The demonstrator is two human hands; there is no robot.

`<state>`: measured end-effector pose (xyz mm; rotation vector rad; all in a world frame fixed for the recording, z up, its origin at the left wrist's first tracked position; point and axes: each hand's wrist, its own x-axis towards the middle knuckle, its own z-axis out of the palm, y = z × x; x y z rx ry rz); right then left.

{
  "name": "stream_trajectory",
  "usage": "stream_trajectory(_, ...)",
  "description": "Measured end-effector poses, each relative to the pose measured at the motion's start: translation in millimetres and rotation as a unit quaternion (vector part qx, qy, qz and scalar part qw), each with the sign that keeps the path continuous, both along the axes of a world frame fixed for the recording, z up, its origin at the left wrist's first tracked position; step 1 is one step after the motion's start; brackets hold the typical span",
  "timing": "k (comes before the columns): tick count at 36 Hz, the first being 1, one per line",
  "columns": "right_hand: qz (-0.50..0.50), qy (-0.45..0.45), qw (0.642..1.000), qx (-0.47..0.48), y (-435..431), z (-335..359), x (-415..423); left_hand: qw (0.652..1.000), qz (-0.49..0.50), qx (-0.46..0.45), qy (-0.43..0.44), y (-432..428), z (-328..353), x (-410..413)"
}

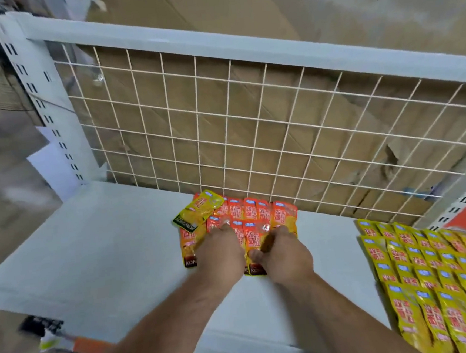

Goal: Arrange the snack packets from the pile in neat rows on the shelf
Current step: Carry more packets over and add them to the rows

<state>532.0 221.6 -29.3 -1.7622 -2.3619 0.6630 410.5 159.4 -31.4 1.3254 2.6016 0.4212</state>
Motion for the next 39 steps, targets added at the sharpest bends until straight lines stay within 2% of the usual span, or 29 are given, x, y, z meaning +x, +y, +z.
stream_trajectory(6,-0.033,0.043,0.998,-0.038,0,5,2,0.998,0.006,0.032,-0.051,2,3,-5)
stream_trajectory(14,-0.061,0.073,0.994,-0.045,-2,1,23,0.991,0.000,0.074,-0.110,1,13,-4)
stream_trajectory(17,-0.096,0.187,0.975,-0.074,0,5,37,0.980,0.004,0.099,-0.172,-1,18,1)
stream_trajectory(20,-0.133,0.323,0.928,-0.127,-5,10,54,0.961,0.022,0.142,-0.237,-4,26,13)
stream_trajectory(22,-0.136,0.355,0.915,-0.133,-7,10,69,0.941,0.041,0.160,-0.294,-6,32,28)
stream_trajectory(25,-0.147,0.364,0.912,-0.119,-10,9,96,0.912,0.042,0.167,-0.372,-8,35,54)
stream_trajectory(29,-0.164,0.362,0.914,-0.080,-17,15,139,0.883,0.030,0.177,-0.434,-9,41,99)
stream_trajectory(33,-0.176,0.348,0.920,-0.040,-27,24,196,0.877,0.009,0.170,-0.450,-15,49,156)
stream_trajectory(39,-0.203,0.339,0.918,-0.027,-50,27,299,0.869,-0.017,0.157,-0.469,-29,47,255)
